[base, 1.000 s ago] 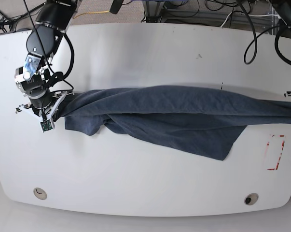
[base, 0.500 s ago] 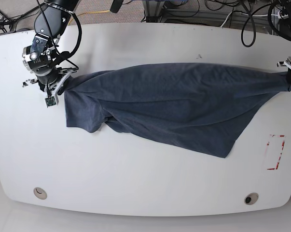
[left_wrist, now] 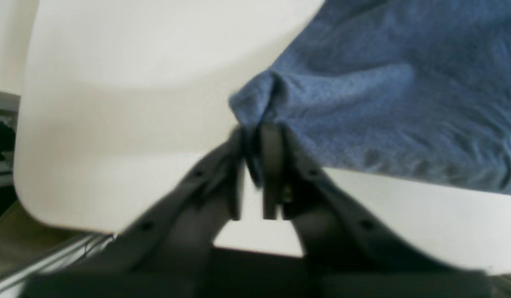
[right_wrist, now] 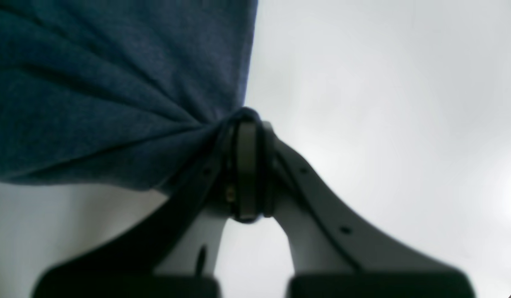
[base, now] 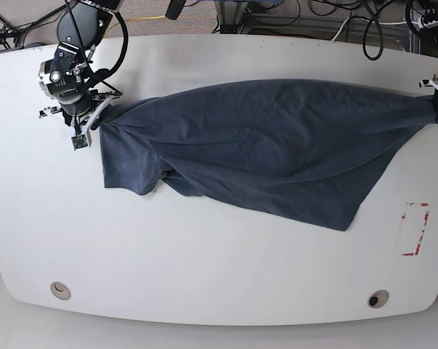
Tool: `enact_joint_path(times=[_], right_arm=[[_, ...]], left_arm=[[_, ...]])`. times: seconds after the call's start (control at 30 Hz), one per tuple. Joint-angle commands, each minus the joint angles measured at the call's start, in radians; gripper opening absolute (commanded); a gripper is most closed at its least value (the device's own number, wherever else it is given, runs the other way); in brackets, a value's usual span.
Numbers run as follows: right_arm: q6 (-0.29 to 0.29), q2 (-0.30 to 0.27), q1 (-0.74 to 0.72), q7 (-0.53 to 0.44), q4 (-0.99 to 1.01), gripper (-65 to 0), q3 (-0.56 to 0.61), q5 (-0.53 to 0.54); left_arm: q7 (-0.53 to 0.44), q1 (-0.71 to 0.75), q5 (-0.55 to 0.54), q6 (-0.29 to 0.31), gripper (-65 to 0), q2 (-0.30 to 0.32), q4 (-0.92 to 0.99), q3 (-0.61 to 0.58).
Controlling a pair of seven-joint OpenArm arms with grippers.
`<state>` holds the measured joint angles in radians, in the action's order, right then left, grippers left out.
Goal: Fold the T-shirt properly
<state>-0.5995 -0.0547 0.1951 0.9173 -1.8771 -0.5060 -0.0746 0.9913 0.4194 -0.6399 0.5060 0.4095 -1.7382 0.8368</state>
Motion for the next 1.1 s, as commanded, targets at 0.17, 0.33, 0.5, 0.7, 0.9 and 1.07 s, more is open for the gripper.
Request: enact_joint_path(times=[0.17,0.33,0.5,0.7,0.9,1.07], right_arm=[[0.006,-0.003,-0.013,-0.017,-0.020,-65.0,0.000,0.005],[0.006,-0.003,-0.015,-0.017,-0.022,-65.0,0.002,0.005],[0.006,-0.003,-0.015,-0.017,-0.020,-65.0,0.002,0.005],[0.006,-0.001,-0.015,-0.017,-0.020,-65.0,0.002,0.006],[0.006,-0.001,-0.016,-0.019,-0.020,-65.0,0.002,0.006],[0.006,-0.001,-0.016,-0.019,-0.025,-65.0,0.000,0.006]], left_arm=[[0.051,-0.004,-0.014,0.000,-34.9,0.019,-0.061,0.003],[0.054,-0.006,-0.027,0.001,-32.4,0.019,-0.062,0.000],[0.054,-0.063,-0.097,-0.005,-22.2,0.019,-0.058,0.000],[0.054,-0.284,-0.073,-0.028,-20.7,0.019,0.016,-0.080],[0.054,-0.554,0.065,-0.066,-20.6,0.018,0.215,-0.187],[0.015,-0.719,0.124,-0.065,-20.6,0.018,0.430,-0.267]])
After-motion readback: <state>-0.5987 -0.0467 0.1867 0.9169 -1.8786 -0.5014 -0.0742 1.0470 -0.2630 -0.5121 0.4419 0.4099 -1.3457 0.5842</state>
